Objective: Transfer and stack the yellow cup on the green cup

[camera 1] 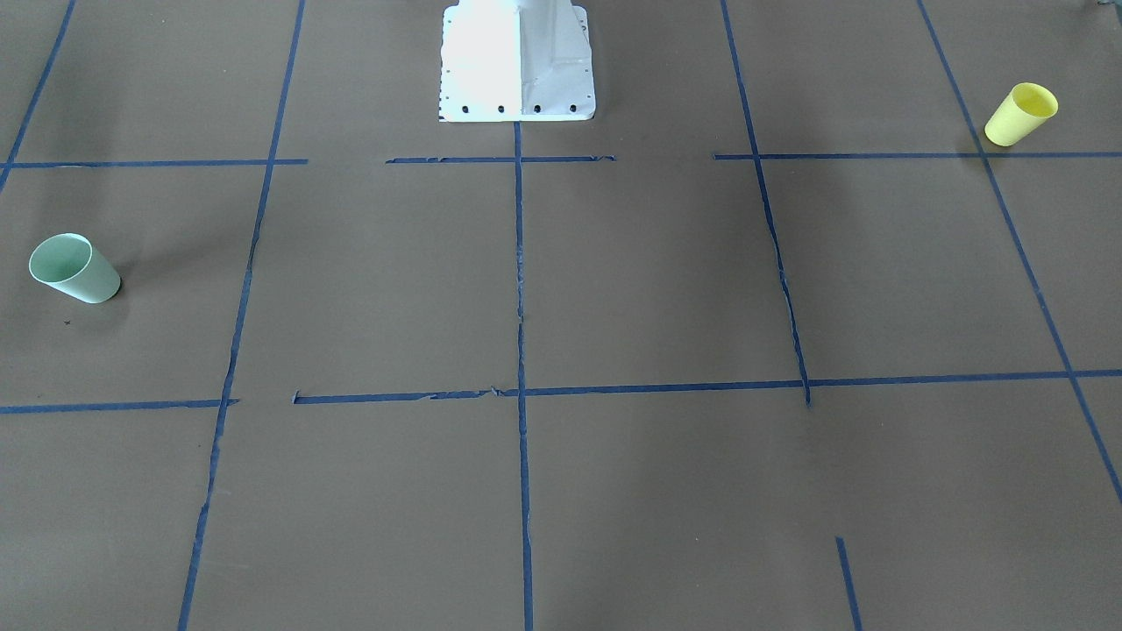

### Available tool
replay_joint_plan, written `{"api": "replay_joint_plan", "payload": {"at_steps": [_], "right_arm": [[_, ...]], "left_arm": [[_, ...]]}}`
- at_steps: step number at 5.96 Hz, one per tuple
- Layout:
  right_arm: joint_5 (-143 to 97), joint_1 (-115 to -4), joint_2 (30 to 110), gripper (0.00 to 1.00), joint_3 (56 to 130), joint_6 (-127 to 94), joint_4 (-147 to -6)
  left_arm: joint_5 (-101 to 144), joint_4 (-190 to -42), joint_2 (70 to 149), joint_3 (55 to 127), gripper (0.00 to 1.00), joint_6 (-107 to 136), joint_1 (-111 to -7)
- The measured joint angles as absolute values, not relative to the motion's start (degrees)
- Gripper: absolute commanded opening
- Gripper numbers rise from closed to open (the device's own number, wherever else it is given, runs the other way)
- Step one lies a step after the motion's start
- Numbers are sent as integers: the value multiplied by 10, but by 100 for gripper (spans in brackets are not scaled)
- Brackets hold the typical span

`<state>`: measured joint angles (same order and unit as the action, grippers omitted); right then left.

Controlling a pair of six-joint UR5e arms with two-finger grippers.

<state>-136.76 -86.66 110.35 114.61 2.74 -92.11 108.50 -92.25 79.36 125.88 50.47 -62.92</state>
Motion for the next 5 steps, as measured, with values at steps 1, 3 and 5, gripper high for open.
{"api": "replay_joint_plan", "payload": {"at_steps": [1,3,5], "right_arm": [[-1368,-867,1104,100,1146,27,-921],[-1368,-867,1104,100,1146,27,-921],[-1368,-867,1103,100,1146,27,-921]], "left_arm": [[1001,-897,774,1295,100,641,-542],[851,-815,725,1341,100,893,-410],[772,-656,702,1351,100,1180,-282]]}}
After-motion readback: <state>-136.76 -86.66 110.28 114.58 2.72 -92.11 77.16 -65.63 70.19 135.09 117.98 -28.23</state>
